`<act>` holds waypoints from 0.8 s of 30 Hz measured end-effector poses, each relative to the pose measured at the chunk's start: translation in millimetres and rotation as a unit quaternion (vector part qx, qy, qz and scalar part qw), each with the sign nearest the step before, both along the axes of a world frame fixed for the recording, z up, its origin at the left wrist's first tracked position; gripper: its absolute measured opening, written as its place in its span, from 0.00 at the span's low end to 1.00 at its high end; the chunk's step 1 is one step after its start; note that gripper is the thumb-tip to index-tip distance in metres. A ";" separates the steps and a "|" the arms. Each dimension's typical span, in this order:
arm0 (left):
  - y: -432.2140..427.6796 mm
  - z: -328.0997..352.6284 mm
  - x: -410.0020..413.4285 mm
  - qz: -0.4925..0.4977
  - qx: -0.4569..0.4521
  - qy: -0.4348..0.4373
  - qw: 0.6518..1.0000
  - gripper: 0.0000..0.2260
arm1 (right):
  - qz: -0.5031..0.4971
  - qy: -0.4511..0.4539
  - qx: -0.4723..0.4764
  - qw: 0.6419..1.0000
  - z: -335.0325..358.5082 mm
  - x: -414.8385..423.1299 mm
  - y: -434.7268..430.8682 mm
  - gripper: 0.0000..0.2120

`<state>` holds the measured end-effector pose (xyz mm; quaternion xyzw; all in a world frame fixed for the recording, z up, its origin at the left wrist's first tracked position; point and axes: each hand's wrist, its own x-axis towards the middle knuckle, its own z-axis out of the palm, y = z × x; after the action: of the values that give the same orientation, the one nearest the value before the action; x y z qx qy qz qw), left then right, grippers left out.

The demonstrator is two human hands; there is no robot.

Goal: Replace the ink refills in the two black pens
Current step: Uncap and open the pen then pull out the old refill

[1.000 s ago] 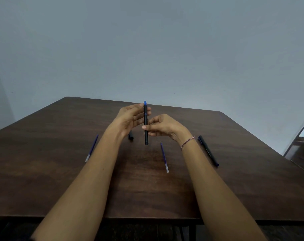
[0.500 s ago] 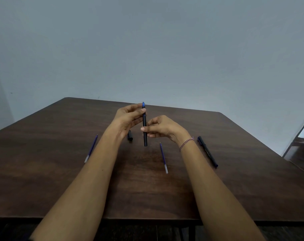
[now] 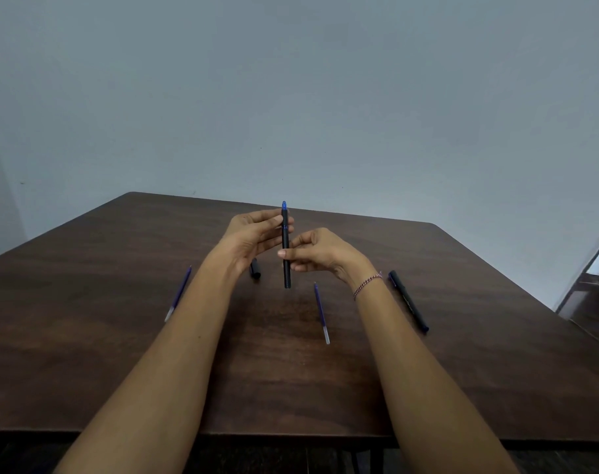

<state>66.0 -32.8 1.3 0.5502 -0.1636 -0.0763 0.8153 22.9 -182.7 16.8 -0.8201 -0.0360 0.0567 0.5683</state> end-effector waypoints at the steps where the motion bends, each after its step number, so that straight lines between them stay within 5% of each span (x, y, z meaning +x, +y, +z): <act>1: 0.1 -0.6 0.3 0.005 0.000 0.000 1.000 0.06 | 0.000 0.000 -0.001 1.000 0.0 0.0 0.4 0.06; 12: -1.3 -0.9 1.2 0.057 0.007 0.008 0.998 0.08 | 0.000 0.002 -0.019 1.000 -0.5 0.0 1.7 0.10; 24: -0.4 -1.0 1.7 -0.019 0.003 0.005 1.000 0.09 | 0.000 -0.005 -0.026 1.000 0.6 -2.4 1.8 0.07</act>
<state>67.6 -33.2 0.3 0.5492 -0.1703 -0.0951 0.8126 20.5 -180.9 17.4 -0.8348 -0.0375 0.0540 0.5466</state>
